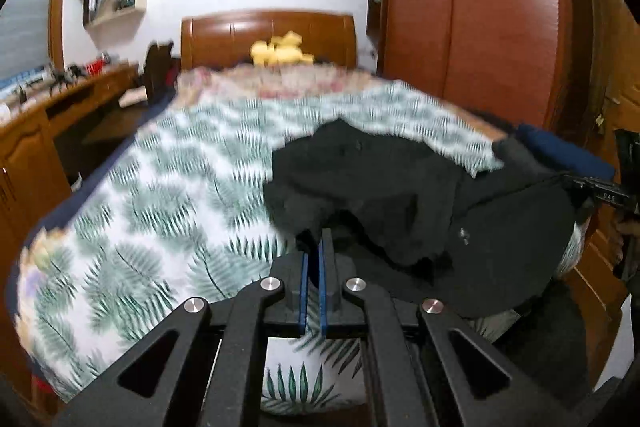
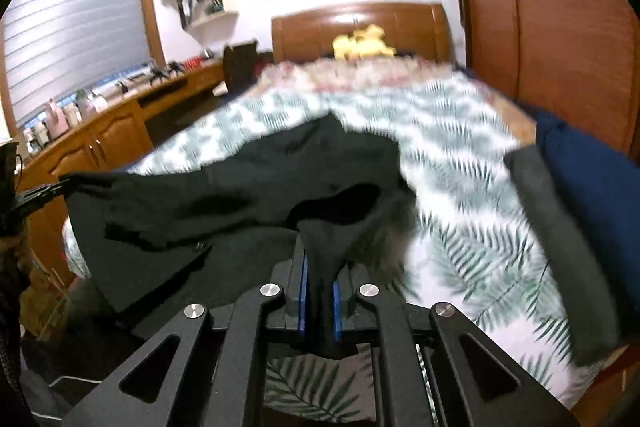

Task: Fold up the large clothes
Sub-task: 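Lift the hem with both tools and fold it toward the collar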

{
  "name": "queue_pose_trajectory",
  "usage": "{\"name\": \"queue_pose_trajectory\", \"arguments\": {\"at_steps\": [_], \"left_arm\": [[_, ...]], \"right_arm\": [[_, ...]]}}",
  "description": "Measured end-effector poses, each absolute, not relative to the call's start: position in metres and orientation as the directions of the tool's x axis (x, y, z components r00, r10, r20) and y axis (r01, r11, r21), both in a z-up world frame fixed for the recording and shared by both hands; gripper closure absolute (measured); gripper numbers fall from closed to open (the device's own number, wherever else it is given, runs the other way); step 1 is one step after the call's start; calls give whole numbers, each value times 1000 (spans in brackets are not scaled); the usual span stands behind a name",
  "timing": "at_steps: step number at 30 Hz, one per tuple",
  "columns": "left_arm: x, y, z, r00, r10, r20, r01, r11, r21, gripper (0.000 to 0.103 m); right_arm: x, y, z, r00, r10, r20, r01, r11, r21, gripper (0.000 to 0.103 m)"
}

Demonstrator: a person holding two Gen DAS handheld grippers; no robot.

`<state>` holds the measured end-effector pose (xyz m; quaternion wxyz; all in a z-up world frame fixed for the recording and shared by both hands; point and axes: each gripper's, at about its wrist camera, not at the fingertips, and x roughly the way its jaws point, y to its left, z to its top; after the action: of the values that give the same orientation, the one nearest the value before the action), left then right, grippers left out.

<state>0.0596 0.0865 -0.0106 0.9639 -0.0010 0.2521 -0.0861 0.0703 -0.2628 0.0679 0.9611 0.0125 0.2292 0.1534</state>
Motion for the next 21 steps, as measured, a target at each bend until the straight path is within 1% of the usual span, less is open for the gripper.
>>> {"name": "queue_pose_trajectory", "arguments": {"at_steps": [5, 8, 12, 16, 21], "left_arm": [[23, 100, 33, 903, -153, -401, 148, 988, -45, 99], [1, 103, 47, 920, -142, -366, 136, 990, -42, 99], [-25, 104, 56, 930, -147, -337, 142, 989, -37, 99], [-39, 102, 55, 929, -153, -336, 151, 988, -33, 99], [-33, 102, 40, 912, -154, -380, 149, 988, -43, 99]], "right_arm": [[26, -269, 105, 876, 312, -368, -312, 948, 59, 94], [-7, -275, 115, 886, 314, -342, -320, 947, 40, 94], [-44, -281, 120, 885, 335, -323, -337, 940, 51, 94], [-63, -286, 110, 875, 346, -338, -346, 936, 61, 94], [-56, -284, 93, 858, 330, -393, -329, 941, 73, 94]]}}
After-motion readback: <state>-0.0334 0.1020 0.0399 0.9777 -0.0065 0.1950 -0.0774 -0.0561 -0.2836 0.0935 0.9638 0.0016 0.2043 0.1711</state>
